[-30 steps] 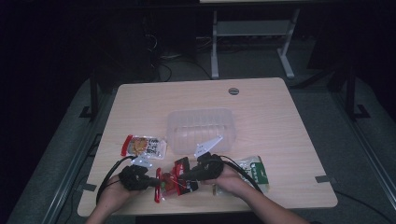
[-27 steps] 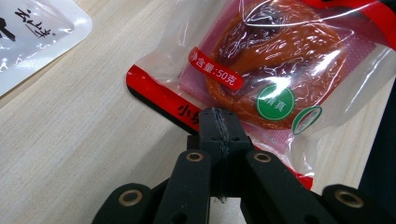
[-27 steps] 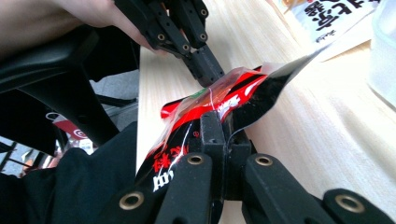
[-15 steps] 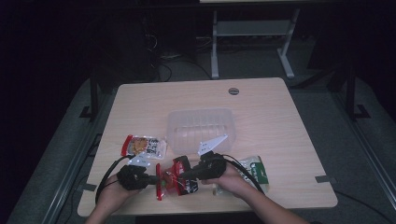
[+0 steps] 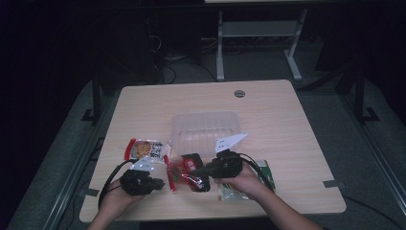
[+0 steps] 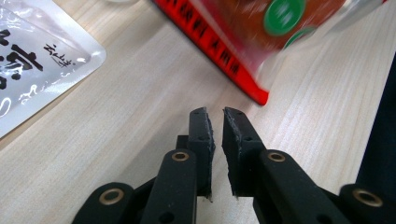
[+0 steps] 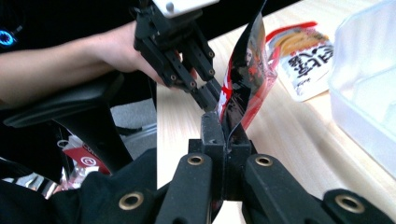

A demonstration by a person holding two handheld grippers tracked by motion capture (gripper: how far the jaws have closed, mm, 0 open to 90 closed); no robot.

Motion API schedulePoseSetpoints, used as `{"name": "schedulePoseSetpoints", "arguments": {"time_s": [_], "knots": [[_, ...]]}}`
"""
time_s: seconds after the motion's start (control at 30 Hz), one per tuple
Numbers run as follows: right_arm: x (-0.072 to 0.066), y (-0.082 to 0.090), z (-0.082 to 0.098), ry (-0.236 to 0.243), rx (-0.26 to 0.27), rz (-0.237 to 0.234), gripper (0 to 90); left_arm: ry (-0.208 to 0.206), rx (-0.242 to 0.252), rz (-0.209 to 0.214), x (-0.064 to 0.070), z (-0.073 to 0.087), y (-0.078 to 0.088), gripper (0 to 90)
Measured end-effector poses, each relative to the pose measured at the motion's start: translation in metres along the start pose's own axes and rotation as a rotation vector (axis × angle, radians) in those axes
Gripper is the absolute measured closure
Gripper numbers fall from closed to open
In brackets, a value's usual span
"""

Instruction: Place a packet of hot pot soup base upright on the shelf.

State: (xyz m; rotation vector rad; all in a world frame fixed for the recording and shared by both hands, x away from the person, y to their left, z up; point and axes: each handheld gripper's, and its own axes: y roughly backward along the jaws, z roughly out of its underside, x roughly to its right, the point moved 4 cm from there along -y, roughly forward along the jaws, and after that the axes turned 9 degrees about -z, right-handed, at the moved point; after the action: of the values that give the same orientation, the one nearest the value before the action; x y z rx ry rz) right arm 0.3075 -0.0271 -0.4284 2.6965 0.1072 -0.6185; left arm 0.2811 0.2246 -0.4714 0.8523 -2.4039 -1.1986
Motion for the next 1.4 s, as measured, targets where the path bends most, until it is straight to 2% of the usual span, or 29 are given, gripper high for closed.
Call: {"name": "schedulePoseSetpoints", "arguments": {"time_s": [0.2, 0.63, 0.9, 1.13, 1.17, 1.2, 1.33, 1.4], "knots": [[-0.006, 0.02, -0.007, -0.003, 0.041, 0.01, 89.9, 0.003, 0.002, 0.001, -0.001, 0.0, 0.0, 76.3], [-0.007, 0.057, -0.02, 0.022, 0.112, 0.055, 89.9, 0.009, 0.018, -0.009, -0.003, -0.001, -0.001, 64.5], [-0.005, 0.071, -0.028, 0.038, 0.139, 0.093, 89.9, 0.01, 0.02, -0.014, -0.004, -0.001, -0.001, 60.1], [0.001, 0.083, -0.038, 0.064, 0.163, 0.136, 89.9, 0.001, 0.019, -0.005, -0.003, -0.001, -0.002, 59.9], [0.001, 0.083, -0.038, 0.064, 0.163, 0.136, 89.9, 0.01, 0.021, -0.004, -0.002, -0.001, -0.002, 59.9], [0.001, 0.085, -0.039, 0.062, 0.163, 0.14, 89.8, 0.001, 0.018, -0.006, -0.002, -0.001, -0.002, 59.8], [0.005, 0.095, -0.049, 0.078, 0.174, 0.171, 89.9, 0.0, 0.023, -0.006, -0.002, -0.001, -0.001, 57.6], [0.005, 0.097, -0.051, 0.078, 0.178, 0.172, 89.8, -0.002, 0.023, -0.01, -0.002, -0.001, -0.001, 56.9]]}}
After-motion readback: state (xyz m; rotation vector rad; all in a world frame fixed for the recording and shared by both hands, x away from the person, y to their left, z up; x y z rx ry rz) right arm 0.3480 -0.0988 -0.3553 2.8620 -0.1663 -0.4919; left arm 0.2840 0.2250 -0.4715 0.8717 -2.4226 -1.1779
